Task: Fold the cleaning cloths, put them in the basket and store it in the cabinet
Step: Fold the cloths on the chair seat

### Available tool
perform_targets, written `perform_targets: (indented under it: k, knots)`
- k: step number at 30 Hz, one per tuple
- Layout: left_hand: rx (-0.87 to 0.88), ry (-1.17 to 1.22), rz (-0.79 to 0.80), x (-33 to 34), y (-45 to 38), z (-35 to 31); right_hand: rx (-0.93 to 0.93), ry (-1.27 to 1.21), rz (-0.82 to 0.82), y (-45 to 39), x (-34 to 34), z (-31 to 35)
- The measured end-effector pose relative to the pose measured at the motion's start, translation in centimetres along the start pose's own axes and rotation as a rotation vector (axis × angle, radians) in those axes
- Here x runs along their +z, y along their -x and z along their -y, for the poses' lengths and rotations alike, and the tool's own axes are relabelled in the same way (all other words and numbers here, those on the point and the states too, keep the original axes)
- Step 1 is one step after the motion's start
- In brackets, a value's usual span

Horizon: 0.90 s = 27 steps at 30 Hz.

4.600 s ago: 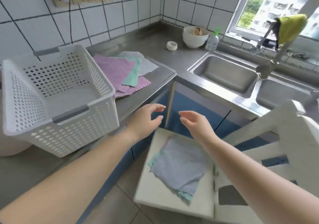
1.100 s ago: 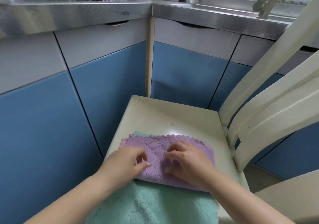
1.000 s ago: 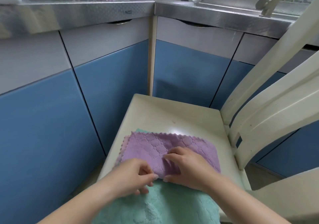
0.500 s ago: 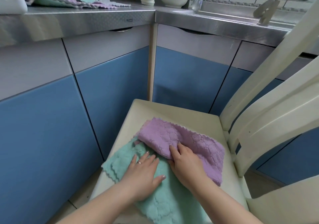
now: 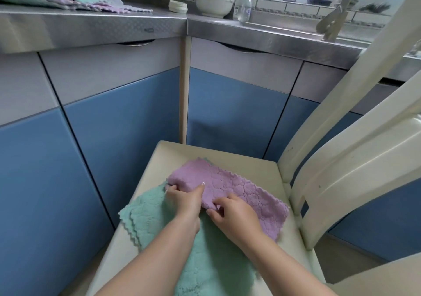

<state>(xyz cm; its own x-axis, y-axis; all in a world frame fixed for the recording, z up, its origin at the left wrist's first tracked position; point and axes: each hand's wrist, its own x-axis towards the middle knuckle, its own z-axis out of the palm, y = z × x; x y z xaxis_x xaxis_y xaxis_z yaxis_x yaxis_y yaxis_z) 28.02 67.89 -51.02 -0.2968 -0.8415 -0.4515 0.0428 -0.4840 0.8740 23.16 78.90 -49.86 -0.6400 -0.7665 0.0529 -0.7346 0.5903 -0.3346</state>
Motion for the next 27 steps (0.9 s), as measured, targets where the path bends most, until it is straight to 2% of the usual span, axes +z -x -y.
perform_targets:
  k: [5, 8, 10, 14, 16, 18, 23, 27]
  knots:
    - [0.319, -0.181, 0.165, 0.1, 0.3, -1.0, 0.015, -0.255, -0.158, -1.1, -2.0, -1.6]
    - [0.483, -0.162, 0.389, -1.4, 0.4, -3.3, -0.021, -0.374, -0.247, -2.6, -4.2, -2.0]
    - [0.523, -0.108, 0.514, -2.4, 1.2, -5.2, 0.012, -0.507, -0.211, -3.3, -5.9, -1.7]
    - [0.374, -0.006, 0.726, -4.4, 3.9, -9.4, 0.187, -0.98, 0.044, -3.3, -9.2, -0.1]
    - [0.347, -0.02, 0.76, -5.4, 5.3, -11.1, 0.212, -1.207, 0.221, -2.4, -10.6, 1.0]
    - [0.305, 0.019, 0.766, -6.3, 6.8, -12.2, 0.188, -1.362, 0.311, -1.2, -11.5, 2.0]
    - [0.171, 0.146, 0.884, -8.8, 10.6, -14.4, 0.022, -1.532, 0.303, 2.8, -13.9, 3.8]
    - [0.106, 0.104, 1.026, -10.3, 12.2, -15.1, -0.076, -1.592, 0.226, 4.5, -15.7, 4.6]
